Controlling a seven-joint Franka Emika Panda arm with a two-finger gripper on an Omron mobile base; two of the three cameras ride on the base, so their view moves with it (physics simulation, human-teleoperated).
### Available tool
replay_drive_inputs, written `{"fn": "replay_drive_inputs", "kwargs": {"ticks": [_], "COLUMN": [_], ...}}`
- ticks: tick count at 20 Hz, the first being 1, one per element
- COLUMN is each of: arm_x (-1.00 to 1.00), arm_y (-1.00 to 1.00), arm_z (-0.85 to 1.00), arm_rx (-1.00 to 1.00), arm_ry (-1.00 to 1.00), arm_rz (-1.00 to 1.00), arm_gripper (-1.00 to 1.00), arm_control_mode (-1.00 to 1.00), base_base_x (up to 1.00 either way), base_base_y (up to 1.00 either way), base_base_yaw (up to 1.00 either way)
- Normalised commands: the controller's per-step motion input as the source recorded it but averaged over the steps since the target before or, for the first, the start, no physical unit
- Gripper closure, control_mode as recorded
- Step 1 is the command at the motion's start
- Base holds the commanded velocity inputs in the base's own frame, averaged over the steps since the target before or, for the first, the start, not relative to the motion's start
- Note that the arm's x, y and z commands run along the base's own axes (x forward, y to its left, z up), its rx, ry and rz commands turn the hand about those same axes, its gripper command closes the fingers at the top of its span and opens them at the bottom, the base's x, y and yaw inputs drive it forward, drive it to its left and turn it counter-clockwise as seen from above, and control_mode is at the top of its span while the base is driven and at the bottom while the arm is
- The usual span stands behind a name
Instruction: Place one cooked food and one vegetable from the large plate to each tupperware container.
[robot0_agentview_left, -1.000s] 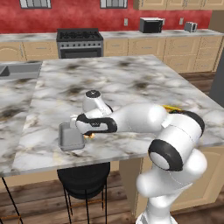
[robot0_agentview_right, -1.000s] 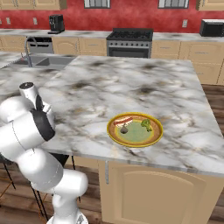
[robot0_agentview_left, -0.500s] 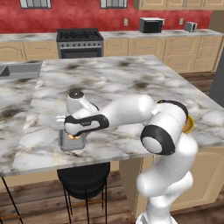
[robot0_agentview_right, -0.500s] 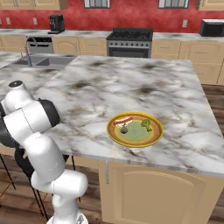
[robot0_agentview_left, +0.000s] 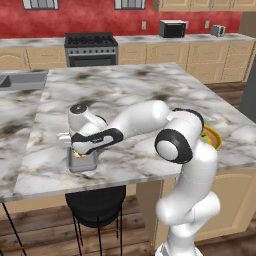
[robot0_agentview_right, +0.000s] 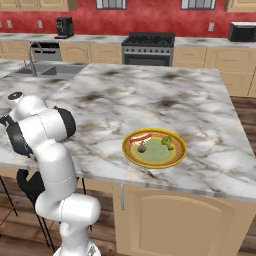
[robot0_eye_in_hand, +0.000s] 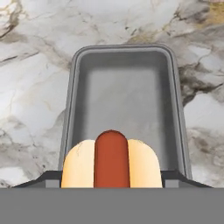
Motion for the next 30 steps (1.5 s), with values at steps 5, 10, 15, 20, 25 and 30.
{"fn": "replay_drive_inputs", "kwargs": {"ticks": [5, 10, 15, 20, 25, 30], "arm_x": [0.15, 0.26, 0.32, 0.38, 0.26, 0.12], "arm_y": [0.0, 0.0, 0.0, 0.16, 0.11, 0.02], "arm_z": [-0.54, -0.29, -0.13, -0.13, -0.2, -0.25], "arm_rx": [0.09, 0.04, 0.0, 0.0, 0.0, 0.0], "arm_ry": [-0.05, -0.01, 0.0, 0.0, 0.0, 0.0], "arm_rz": [0.0, 0.0, 0.0, 0.0, 0.0, 0.0], "arm_gripper": [1.0, 1.0, 1.0, 1.0, 1.0, 1.0], "arm_control_mode": [-1.0, -1.0, -1.0, -1.0, -1.0, -1.0], "base_base_x": [0.0, 0.0, 0.0, 0.0, 0.0, 0.0], "base_base_y": [0.0, 0.0, 0.0, 0.0, 0.0, 0.0], "base_base_yaw": [0.0, 0.0, 0.0, 0.0, 0.0, 0.0]}}
